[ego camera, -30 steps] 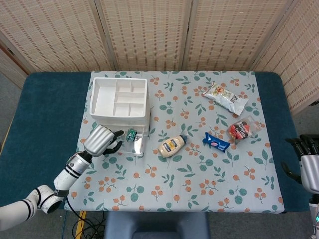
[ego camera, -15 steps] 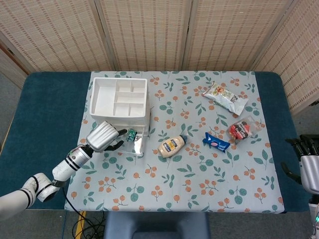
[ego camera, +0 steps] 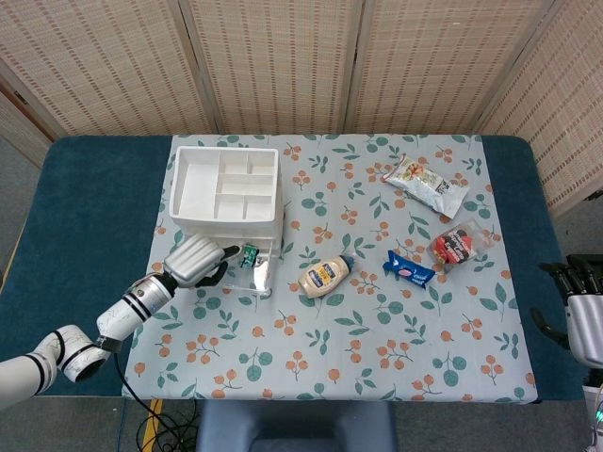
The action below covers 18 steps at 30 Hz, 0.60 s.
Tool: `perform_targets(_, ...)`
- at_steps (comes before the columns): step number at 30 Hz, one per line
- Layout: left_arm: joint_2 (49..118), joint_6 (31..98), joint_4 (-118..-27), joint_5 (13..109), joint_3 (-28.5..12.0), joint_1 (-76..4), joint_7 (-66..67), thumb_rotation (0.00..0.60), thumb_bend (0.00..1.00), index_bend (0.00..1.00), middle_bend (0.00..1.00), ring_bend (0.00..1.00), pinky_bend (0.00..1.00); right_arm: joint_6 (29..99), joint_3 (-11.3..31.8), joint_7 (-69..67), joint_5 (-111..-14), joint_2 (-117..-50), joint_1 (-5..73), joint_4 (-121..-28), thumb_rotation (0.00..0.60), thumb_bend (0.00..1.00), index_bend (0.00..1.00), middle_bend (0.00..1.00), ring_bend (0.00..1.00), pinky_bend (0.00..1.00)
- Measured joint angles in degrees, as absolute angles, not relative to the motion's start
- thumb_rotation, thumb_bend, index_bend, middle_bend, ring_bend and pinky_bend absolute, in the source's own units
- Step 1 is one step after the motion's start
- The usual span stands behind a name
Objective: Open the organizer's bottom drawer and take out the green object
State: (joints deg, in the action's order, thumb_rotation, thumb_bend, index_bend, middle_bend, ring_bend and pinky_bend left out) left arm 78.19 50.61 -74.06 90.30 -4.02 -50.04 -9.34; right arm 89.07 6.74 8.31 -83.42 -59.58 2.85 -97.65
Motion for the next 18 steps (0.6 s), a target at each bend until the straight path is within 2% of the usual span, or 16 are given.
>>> perform_targets(9, 76.9, 47.8, -77.9, 86.2, -4.9, -50.8, -6.9, 0.6, 0.78, 0.26, 1.0, 1.0, 1.0, 89.3, 6.7, 7.9, -83.3, -59.7, 2.6, -97.3, 0.6, 0.29, 0.2, 0.27, 0.16, 0.25)
perform_targets(18, 78.0, 45.5, -79.1, 82.0, -6.0, -51.5, -3.4, 0.6, 0.78, 0.25, 1.0, 1.0, 1.0, 89.5, 6.6, 7.2, -83.1, -59.7, 2.2, -96.8, 0.6, 0.29, 0.2, 0.27, 0.16, 0.25)
